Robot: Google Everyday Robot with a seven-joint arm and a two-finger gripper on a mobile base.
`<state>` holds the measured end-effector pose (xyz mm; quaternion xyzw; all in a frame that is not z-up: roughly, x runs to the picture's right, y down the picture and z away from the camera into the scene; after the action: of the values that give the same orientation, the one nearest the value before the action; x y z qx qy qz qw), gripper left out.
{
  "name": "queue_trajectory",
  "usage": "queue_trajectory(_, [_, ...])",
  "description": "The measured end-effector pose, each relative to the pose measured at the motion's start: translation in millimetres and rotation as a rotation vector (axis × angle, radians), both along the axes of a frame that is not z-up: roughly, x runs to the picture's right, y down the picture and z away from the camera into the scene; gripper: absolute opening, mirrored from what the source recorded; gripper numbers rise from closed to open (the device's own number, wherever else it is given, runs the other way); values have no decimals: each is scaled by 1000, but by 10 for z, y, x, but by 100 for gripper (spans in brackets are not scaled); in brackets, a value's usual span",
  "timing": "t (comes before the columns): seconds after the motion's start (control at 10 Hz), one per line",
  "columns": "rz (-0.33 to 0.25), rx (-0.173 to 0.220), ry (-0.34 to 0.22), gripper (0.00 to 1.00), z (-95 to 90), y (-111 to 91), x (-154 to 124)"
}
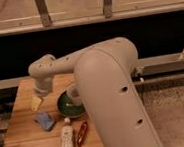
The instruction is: Wipe the white sponge on the table
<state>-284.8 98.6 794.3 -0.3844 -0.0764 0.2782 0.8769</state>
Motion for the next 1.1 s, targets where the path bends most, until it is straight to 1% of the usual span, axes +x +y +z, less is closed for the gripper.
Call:
queue_trajectory(0.3, [-2, 3, 3, 80, 4, -8, 16])
queue_trajectory(0.4, [6, -8, 7, 80, 12, 7, 15])
queue_trajectory(0.5, [14, -22, 16, 80, 53, 50, 44])
queue_trajectory(0.7, [40, -55, 46, 80, 225, 208, 158])
queue_trajectory(0.9, [43, -78, 78, 80, 281, 303, 193])
queue_trajectory(1.0, [35, -80, 98, 80, 305, 348, 192])
queue_trajectory(1.1, [26, -79, 105, 80, 329, 391, 162])
